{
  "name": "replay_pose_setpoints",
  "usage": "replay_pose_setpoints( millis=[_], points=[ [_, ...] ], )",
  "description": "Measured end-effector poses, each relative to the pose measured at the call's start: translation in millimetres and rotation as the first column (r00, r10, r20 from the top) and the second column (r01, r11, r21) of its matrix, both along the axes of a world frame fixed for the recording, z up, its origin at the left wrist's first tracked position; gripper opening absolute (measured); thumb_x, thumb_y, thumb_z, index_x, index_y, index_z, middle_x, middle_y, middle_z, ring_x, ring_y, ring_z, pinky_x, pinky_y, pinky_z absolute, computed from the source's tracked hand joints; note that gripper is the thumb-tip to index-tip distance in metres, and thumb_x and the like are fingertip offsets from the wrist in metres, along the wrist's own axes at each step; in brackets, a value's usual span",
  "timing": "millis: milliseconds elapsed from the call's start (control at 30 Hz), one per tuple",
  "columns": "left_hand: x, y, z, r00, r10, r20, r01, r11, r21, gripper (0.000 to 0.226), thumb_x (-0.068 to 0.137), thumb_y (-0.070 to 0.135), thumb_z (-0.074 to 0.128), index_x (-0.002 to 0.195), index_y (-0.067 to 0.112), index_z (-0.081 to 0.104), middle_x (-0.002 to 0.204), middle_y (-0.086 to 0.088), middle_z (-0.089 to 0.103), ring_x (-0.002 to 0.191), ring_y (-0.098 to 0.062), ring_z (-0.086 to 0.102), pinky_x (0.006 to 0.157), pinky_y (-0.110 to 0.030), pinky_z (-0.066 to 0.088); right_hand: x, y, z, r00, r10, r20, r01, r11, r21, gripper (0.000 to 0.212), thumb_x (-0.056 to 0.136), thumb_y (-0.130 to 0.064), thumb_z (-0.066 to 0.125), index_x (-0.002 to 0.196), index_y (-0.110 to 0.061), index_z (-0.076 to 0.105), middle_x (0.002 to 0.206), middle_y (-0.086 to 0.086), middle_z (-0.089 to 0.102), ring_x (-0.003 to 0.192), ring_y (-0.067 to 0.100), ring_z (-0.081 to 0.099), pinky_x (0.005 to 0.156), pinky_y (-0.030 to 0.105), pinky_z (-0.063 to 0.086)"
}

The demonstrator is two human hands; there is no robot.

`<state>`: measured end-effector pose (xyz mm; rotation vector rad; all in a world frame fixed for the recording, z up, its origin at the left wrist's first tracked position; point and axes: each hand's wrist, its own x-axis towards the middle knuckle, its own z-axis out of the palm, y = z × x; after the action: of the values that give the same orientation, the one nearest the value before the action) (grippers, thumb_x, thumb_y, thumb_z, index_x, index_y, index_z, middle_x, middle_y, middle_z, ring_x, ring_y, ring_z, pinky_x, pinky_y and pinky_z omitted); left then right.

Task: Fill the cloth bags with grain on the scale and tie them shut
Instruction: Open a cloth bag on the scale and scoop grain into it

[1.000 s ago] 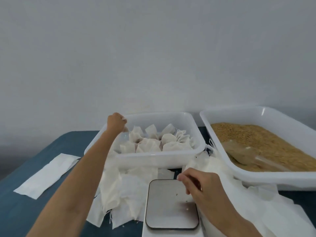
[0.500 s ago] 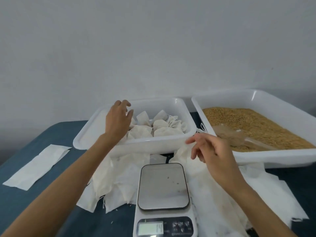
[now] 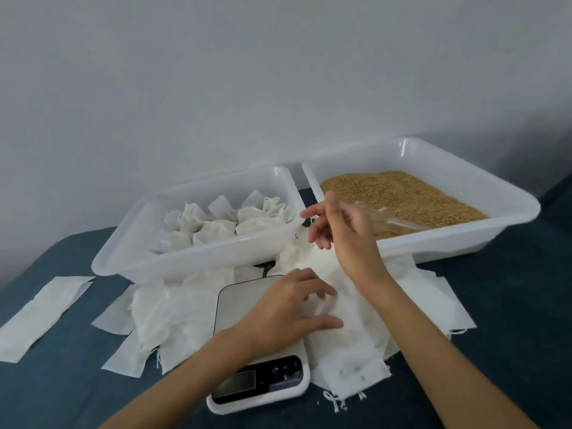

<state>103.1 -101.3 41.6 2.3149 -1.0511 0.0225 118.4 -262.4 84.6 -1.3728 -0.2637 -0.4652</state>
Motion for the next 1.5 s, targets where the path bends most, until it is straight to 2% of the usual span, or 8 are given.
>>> replay_pose_setpoints(
  millis=[233, 500, 667, 800, 1033, 1200, 1333, 1500],
  points=[
    [-1, -3, -7, 0.996, 0.047, -0.073, -0.045, 0.999, 0.028, 0.025, 0.084, 0.021, 0.086, 0.107, 0.025, 0.076, 0.084, 0.019, 0.065, 0.088, -0.004, 0.059, 0.079, -0.011, 0.041, 1, 0, 0, 1.0, 0.012, -0.004, -0.012, 1.0, 0.014, 0.053, 0.106, -0.041, 0.039, 0.09, -0.004, 0.072, 0.059, 0.013, 0.065, 0.048, 0.02, 0.044, 0.049, 0.027, 0.037],
    [15, 16, 1, 0.922, 0.275, -0.272, -0.371, 0.827, -0.423, 0.013, 0.094, 0.004, 0.073, 0.085, 0.014, 0.071, 0.083, 0.005, 0.07, 0.081, -0.008, 0.063, 0.08, -0.025, 0.05, 1, 3, -6, 1.0, 0.028, 0.005, -0.028, 0.994, -0.107, 0.045, 0.105, -0.043, 0.044, 0.091, -0.011, 0.072, 0.065, 0.01, 0.066, 0.055, 0.02, 0.049, 0.057, 0.028, 0.044],
    [22, 41, 3, 0.894, 0.332, -0.301, -0.448, 0.694, -0.564, 0.012, 0.098, 0.002, 0.068, 0.087, 0.005, 0.069, 0.08, -0.012, 0.066, 0.073, -0.012, 0.059, 0.065, -0.021, 0.051, 1, 10, -17, 0.999, 0.04, 0.007, -0.036, 0.943, -0.331, 0.023, 0.102, -0.036, 0.057, 0.099, -0.02, 0.073, 0.088, -0.006, 0.072, 0.085, 0.007, 0.067, 0.079, 0.03, 0.054],
    [18, 58, -1, 0.888, 0.253, -0.384, -0.456, 0.595, -0.662, 0.014, 0.101, 0.006, 0.063, 0.09, -0.002, 0.063, 0.08, -0.018, 0.063, 0.072, -0.017, 0.057, 0.066, -0.023, 0.05, 3, 14, -26, 1.0, 0.019, 0.017, -0.01, 0.889, -0.459, 0.024, 0.095, -0.035, 0.068, 0.118, -0.029, 0.067, 0.118, -0.02, 0.064, 0.115, 0.003, 0.06, 0.098, 0.022, 0.048],
    [16, 65, -1, 0.844, 0.191, -0.501, -0.526, 0.477, -0.705, 0.01, 0.101, 0.011, 0.065, 0.098, 0.002, 0.069, 0.088, -0.005, 0.073, 0.076, -0.012, 0.065, 0.06, -0.023, 0.054, 4, 19, -29, 0.929, 0.218, -0.3, -0.299, 0.919, -0.257, 0.009, 0.094, -0.016, 0.07, 0.102, -0.016, 0.075, 0.095, 0.001, 0.078, 0.088, 0.017, 0.075, 0.071, 0.029, 0.06],
    [18, 68, -2, 0.814, 0.351, -0.463, -0.581, 0.501, -0.642, 0.016, 0.096, 0.007, 0.071, 0.101, 0.021, 0.068, 0.083, 0.003, 0.071, 0.071, -0.008, 0.061, 0.063, -0.02, 0.052, 3, 23, -28, 0.963, 0.177, -0.202, -0.223, 0.946, -0.235, 0.009, 0.093, -0.014, 0.07, 0.086, -0.011, 0.075, 0.079, 0.001, 0.074, 0.072, 0.015, 0.071, 0.065, 0.023, 0.056],
    [10, 61, 0, 0.807, 0.575, -0.137, -0.505, 0.55, -0.665, 0.036, 0.086, 0.01, 0.082, 0.109, 0.027, 0.061, 0.094, 0.008, 0.062, 0.073, -0.009, 0.052, 0.069, -0.014, 0.044, 4, 26, -35, 0.985, 0.07, -0.16, -0.12, 0.937, -0.329, 0.022, 0.086, -0.019, 0.078, 0.067, -0.022, 0.069, 0.062, -0.004, 0.065, 0.059, 0.01, 0.06, 0.062, 0.02, 0.049],
    [-2, 47, 1, 0.947, 0.259, -0.189, -0.319, 0.701, -0.638, 0.018, 0.088, 0.015, 0.082, 0.083, 0.022, 0.067, 0.079, 0.0, 0.068, 0.073, -0.022, 0.064, 0.07, -0.031, 0.054, 0, 35, -41, 0.987, 0.069, -0.143, -0.112, 0.94, -0.322, 0.026, 0.084, -0.023, 0.081, 0.064, -0.021, 0.064, 0.057, -0.006, 0.059, 0.054, 0.007, 0.053, 0.058, 0.018, 0.045]
  ],
)
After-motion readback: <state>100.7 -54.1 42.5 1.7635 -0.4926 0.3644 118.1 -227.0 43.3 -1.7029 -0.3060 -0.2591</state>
